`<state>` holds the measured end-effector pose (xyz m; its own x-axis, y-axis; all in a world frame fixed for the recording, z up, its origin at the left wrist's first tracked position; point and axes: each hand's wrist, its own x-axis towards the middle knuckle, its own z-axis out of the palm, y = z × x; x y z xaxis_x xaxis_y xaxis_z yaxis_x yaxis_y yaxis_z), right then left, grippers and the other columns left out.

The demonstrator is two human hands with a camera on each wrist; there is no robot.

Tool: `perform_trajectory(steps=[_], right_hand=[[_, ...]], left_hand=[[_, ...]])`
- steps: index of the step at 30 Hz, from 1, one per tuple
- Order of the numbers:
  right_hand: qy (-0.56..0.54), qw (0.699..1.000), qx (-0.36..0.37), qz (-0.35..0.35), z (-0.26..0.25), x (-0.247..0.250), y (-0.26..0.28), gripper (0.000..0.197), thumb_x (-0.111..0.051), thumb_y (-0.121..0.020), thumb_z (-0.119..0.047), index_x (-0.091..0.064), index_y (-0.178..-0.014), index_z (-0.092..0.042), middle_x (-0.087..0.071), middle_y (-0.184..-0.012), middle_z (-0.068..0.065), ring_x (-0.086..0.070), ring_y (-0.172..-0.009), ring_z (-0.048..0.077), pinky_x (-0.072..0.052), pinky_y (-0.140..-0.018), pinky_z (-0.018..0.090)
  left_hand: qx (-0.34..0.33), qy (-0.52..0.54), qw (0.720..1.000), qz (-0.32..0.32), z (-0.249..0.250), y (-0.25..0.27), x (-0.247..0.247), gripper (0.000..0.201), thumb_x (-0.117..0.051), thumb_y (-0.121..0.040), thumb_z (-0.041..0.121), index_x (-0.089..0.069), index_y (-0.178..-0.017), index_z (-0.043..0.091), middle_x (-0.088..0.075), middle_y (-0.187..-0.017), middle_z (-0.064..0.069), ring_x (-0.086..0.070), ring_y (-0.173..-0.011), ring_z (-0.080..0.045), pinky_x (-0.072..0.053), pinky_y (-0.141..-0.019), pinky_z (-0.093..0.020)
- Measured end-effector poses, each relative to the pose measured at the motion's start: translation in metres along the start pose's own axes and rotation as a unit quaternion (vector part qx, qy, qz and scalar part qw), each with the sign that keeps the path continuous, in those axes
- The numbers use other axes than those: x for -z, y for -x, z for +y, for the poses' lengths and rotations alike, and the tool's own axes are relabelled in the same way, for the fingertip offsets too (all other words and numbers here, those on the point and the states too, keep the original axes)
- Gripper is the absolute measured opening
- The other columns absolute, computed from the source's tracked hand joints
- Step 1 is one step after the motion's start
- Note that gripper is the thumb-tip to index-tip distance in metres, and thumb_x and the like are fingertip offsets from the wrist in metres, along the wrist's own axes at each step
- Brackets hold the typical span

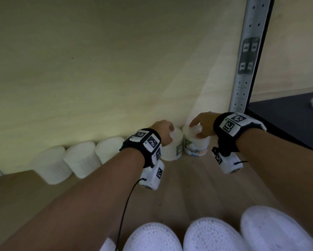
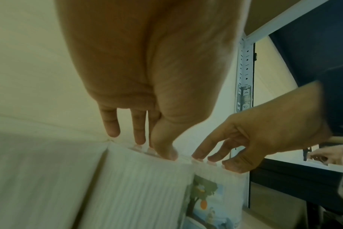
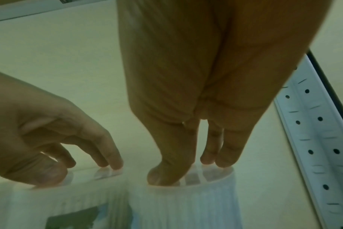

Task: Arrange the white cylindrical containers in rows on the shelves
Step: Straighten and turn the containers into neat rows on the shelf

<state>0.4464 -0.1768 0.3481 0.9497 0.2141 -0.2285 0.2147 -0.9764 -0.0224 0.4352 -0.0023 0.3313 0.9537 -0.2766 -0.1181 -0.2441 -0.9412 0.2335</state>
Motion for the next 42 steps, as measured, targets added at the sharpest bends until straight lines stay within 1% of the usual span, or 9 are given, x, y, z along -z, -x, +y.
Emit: perform_trajectory(steps=[7,10,14,18,27,33,37,39,42], right_hand=[[0.004,1.0,0.0,-0.009,0.002,0.001,-0.002,0.058,-0.06,-0.091,-0.032,-0.041,-0.145,-0.023,-0.041,-0.148,0.005,-0.043,-0.135,0.025,-0.037,-0.11,0.034],[0.006,1.0,0.001,-0.01,0.002,0.002,-0.002,0.058,-0.06,-0.092,-0.032,-0.04,-0.145,-0.023,-0.039,-0.149,0.005,-0.042,-0.136,0.025,-0.036,-0.111,0.034],[0.01,1.0,0.005,-0.008,0.003,0.0,-0.004,0.059,-0.061,-0.09,-0.032,-0.041,-0.145,-0.023,-0.04,-0.148,0.005,-0.043,-0.134,0.025,-0.037,-0.111,0.034],[0.016,1.0,0.007,-0.006,0.004,-0.001,-0.007,0.059,-0.062,-0.09,-0.034,-0.041,-0.145,-0.022,-0.041,-0.147,0.005,-0.044,-0.133,0.025,-0.037,-0.111,0.034],[-0.002,1.0,0.005,0.001,0.006,-0.003,-0.01,0.059,-0.064,-0.088,-0.033,-0.044,-0.143,-0.022,-0.044,-0.146,0.004,-0.046,-0.132,0.024,-0.039,-0.11,0.035],[-0.007,1.0,0.004,0.009,0.006,-0.005,-0.007,0.058,-0.063,-0.089,-0.033,-0.045,-0.143,-0.022,-0.044,-0.147,0.004,-0.047,-0.132,0.025,-0.038,-0.108,0.033],[-0.007,1.0,0.004,0.015,0.006,-0.005,-0.006,0.058,-0.063,-0.089,-0.032,-0.045,-0.143,-0.021,-0.044,-0.147,0.005,-0.045,-0.133,0.026,-0.038,-0.111,0.036],[-0.01,1.0,0.004,0.015,0.006,-0.005,-0.006,0.058,-0.063,-0.089,-0.032,-0.045,-0.143,-0.021,-0.045,-0.147,0.005,-0.046,-0.133,0.026,-0.038,-0.111,0.036],[-0.009,1.0,0.005,0.016,0.006,-0.005,-0.006,0.059,-0.063,-0.089,-0.033,-0.044,-0.144,-0.02,-0.043,-0.148,0.005,-0.045,-0.134,0.026,-0.037,-0.112,0.036]], left_hand=[[-0.03,0.038,0.999,-0.019,0.007,0.001,0.009,0.046,-0.047,-0.09,-0.002,-0.051,-0.132,0.017,-0.036,-0.144,-0.008,-0.043,-0.13,-0.028,-0.043,-0.098,-0.032],[-0.003,0.027,0.998,0.05,0.008,-0.002,0.005,0.039,-0.053,-0.09,0.015,-0.049,-0.129,0.012,-0.037,-0.137,-0.011,-0.04,-0.128,-0.031,-0.04,-0.104,-0.039],[0.049,-0.019,0.997,0.063,0.008,-0.004,-0.008,0.058,-0.054,-0.09,0.047,-0.045,-0.13,0.007,-0.035,-0.139,-0.015,-0.036,-0.129,-0.034,-0.039,-0.105,-0.047],[0.05,-0.033,0.997,0.055,0.007,-0.005,-0.016,0.062,-0.054,-0.088,0.052,-0.046,-0.131,0.007,-0.037,-0.139,-0.015,-0.038,-0.128,-0.033,-0.039,-0.105,-0.047],[-0.001,0.017,1.0,0.01,0.0,-0.006,-0.006,0.049,-0.06,-0.092,0.023,-0.046,-0.137,0.013,-0.04,-0.144,-0.008,-0.044,-0.13,-0.025,-0.039,-0.104,-0.032],[-0.031,0.086,0.995,-0.03,-0.001,-0.003,0.004,0.054,-0.045,-0.087,-0.009,-0.053,-0.132,0.022,-0.034,-0.152,-0.008,-0.044,-0.132,-0.029,-0.043,-0.089,-0.033],[0.013,0.092,0.993,0.075,0.001,-0.004,-0.004,0.039,-0.06,-0.089,0.026,-0.056,-0.126,0.013,-0.044,-0.137,-0.011,-0.044,-0.127,-0.03,-0.041,-0.102,-0.035],[0.045,0.052,0.996,0.063,0.002,-0.007,-0.011,0.05,-0.063,-0.086,0.042,-0.054,-0.124,0.012,-0.044,-0.134,-0.012,-0.045,-0.123,-0.031,-0.044,-0.1,-0.04],[0.044,0.026,0.997,0.057,0.003,-0.01,-0.014,0.053,-0.065,-0.085,0.043,-0.054,-0.124,0.01,-0.046,-0.134,-0.012,-0.047,-0.121,-0.03,-0.045,-0.098,-0.039]])
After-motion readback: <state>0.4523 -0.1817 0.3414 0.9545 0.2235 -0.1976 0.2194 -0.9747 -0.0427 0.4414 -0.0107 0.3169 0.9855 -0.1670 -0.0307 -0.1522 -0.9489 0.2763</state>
